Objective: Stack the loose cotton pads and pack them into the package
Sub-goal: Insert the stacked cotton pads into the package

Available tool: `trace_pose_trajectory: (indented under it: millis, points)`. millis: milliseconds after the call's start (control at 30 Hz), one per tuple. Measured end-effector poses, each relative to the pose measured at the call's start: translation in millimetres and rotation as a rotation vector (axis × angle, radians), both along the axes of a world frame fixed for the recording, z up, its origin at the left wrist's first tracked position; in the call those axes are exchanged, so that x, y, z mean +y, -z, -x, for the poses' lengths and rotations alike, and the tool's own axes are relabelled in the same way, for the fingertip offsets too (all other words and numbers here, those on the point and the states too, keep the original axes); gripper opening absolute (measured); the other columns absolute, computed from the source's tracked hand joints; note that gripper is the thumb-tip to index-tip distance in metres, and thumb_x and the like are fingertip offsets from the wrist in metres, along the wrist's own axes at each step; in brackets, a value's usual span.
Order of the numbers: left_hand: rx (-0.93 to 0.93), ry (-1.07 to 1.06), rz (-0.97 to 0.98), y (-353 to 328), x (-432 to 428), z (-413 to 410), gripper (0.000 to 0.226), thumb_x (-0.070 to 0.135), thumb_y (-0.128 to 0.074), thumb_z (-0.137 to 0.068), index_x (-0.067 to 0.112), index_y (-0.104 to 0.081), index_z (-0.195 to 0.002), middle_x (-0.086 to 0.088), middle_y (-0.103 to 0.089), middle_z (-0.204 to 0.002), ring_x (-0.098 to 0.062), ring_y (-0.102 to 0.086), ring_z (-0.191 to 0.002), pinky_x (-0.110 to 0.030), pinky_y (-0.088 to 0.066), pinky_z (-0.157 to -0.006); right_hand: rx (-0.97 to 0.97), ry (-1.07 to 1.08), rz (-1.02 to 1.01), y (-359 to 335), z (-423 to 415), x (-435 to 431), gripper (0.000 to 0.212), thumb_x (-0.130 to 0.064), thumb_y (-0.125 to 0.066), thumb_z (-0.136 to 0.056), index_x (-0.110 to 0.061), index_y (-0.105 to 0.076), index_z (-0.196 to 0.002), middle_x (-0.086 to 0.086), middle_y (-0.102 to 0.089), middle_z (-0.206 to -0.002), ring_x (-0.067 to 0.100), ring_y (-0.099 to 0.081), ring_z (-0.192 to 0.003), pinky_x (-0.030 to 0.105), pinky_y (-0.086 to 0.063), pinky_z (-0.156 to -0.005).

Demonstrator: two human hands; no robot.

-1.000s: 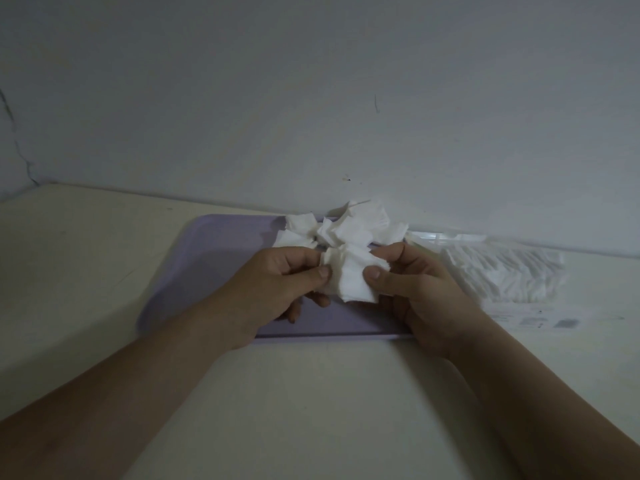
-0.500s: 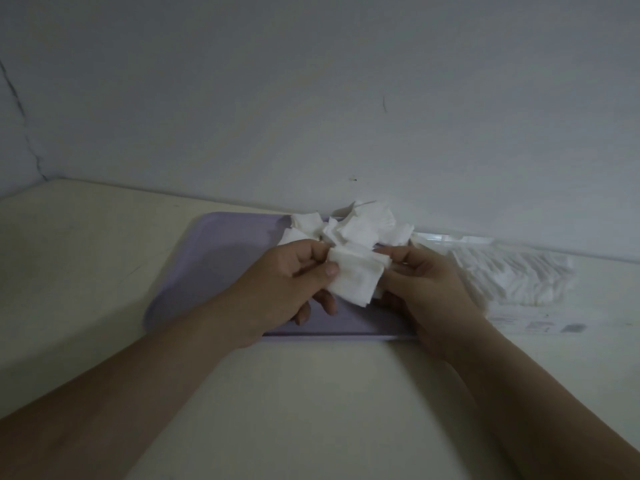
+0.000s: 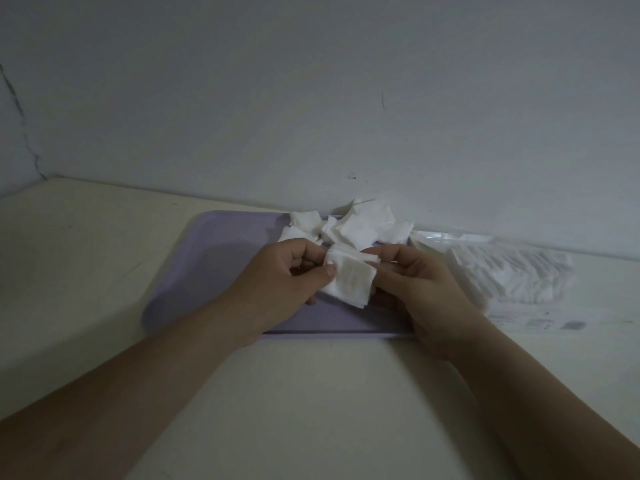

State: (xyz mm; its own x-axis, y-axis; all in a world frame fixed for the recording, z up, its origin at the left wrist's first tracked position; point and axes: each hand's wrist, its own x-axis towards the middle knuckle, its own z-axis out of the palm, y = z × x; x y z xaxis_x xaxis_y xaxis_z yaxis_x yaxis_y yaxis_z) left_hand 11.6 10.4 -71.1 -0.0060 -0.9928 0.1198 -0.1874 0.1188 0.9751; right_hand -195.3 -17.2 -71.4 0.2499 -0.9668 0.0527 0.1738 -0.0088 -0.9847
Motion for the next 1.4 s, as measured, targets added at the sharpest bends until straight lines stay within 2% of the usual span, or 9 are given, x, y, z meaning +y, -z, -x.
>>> trace_pose_trajectory:
  millis: [133, 400, 733, 833, 900, 967, 1100, 1267, 1400]
  points:
    - [-0.002, 0.000, -0.022, -1, 0, -1, 0.010, 0.018, -0.068, -0.097, 0.008, -0.067, -0.096, 0.003, -0.060, -0.058, -0.005, -0.047, -0.039, -0.021, -0.033, -0.042, -0.018, -0.103, 0.015, -2, 3, 1, 0.044, -0.014, -0.075, -0.081, 0.004, -0.067, -0.119, 0.021, -0.075, -0.114, 0.032, -0.071, -0.105, 0.048, -0.057, -0.097]
    - [-0.226, 0.056, 0.103, 7, 0, 0, 0.046, 0.017, -0.089, -0.074, 0.033, -0.069, -0.112, 0.012, -0.054, -0.071, -0.004, -0.048, -0.059, -0.020, -0.043, -0.060, 0.366, -0.038, 0.298, 11, 2, 0, 0.033, 0.022, -0.062, -0.088, -0.005, -0.069, -0.105, 0.008, -0.078, -0.096, 0.011, -0.073, -0.087, 0.020, -0.054, -0.080]
    - [-0.233, 0.088, 0.124, 8, -1, 2, 0.032, 0.024, -0.091, -0.074, 0.022, -0.074, -0.101, 0.015, -0.047, -0.053, -0.005, -0.040, -0.052, -0.020, -0.032, -0.054, 0.350, 0.010, 0.180, -2, -11, 9, 0.047, -0.007, -0.071, -0.085, -0.019, -0.061, -0.130, -0.010, -0.069, -0.123, 0.004, -0.065, -0.115, 0.025, -0.050, -0.099]
    - [-0.231, 0.148, 0.132, 8, -1, 3, 0.028, 0.034, -0.083, -0.075, 0.027, -0.072, -0.100, -0.003, -0.073, -0.076, -0.025, -0.063, -0.066, -0.039, -0.051, -0.064, 0.294, -0.058, 0.111, -2, -22, 11, 0.043, -0.002, -0.060, -0.099, -0.022, -0.053, -0.136, -0.015, -0.067, -0.115, -0.009, -0.068, -0.099, 0.012, -0.053, -0.076]
    - [-0.241, 0.133, 0.146, 8, 0, 3, 0.026, 0.032, -0.083, -0.077, 0.025, -0.072, -0.100, -0.002, -0.075, -0.080, -0.016, -0.066, -0.067, -0.033, -0.051, -0.065, 0.275, -0.118, 0.071, 3, -25, 10, 0.062, 0.015, -0.045, -0.098, -0.024, -0.041, -0.147, -0.021, -0.064, -0.111, -0.018, -0.066, -0.087, 0.009, -0.053, -0.068]
    - [-0.256, 0.095, 0.151, 9, 0, 2, 0.021, 0.024, -0.084, -0.081, 0.024, -0.071, -0.097, 0.008, -0.068, -0.069, -0.003, -0.056, -0.059, -0.018, -0.045, -0.059, 0.293, -0.145, 0.070, 5, -25, 10, 0.080, 0.025, -0.037, -0.091, -0.026, -0.035, -0.152, -0.025, -0.062, -0.115, -0.015, -0.066, -0.096, 0.011, -0.055, -0.076]
    - [-0.283, 0.086, 0.187, 12, -1, 1, 0.011, 0.028, -0.081, -0.082, 0.028, -0.070, -0.086, 0.003, -0.057, -0.062, -0.006, -0.047, -0.057, -0.027, -0.040, -0.059, 0.439, -0.032, 0.258, 2, -20, 15, 0.067, 0.015, -0.053, -0.091, -0.025, -0.049, -0.145, -0.011, -0.065, -0.127, 0.003, -0.065, -0.113, 0.021, -0.054, -0.095]
    - [-0.169, 0.061, 0.178, 8, 0, 1, 0.020, 0.028, -0.082, -0.076, 0.032, -0.076, -0.094, -0.004, -0.069, -0.090, -0.027, -0.061, -0.073, -0.040, -0.054, -0.073, 0.516, 0.022, 0.416, 0, -7, 9, 0.030, -0.004, -0.073, -0.088, -0.019, -0.072, -0.113, -0.007, -0.077, -0.101, 0.014, -0.072, -0.100, 0.030, -0.058, -0.088]
    - [-0.165, 0.075, 0.176, 0, 6, 1, 0.021, 0.022, -0.082, -0.084, 0.028, -0.075, -0.103, -0.007, -0.072, -0.095, -0.032, -0.064, -0.078, -0.043, -0.057, -0.072, 0.359, 0.004, 0.260, -5, -7, 10, 0.042, 0.002, -0.078, -0.085, -0.016, -0.067, -0.122, -0.009, -0.077, -0.096, 0.011, -0.070, -0.092, 0.025, -0.055, -0.082]
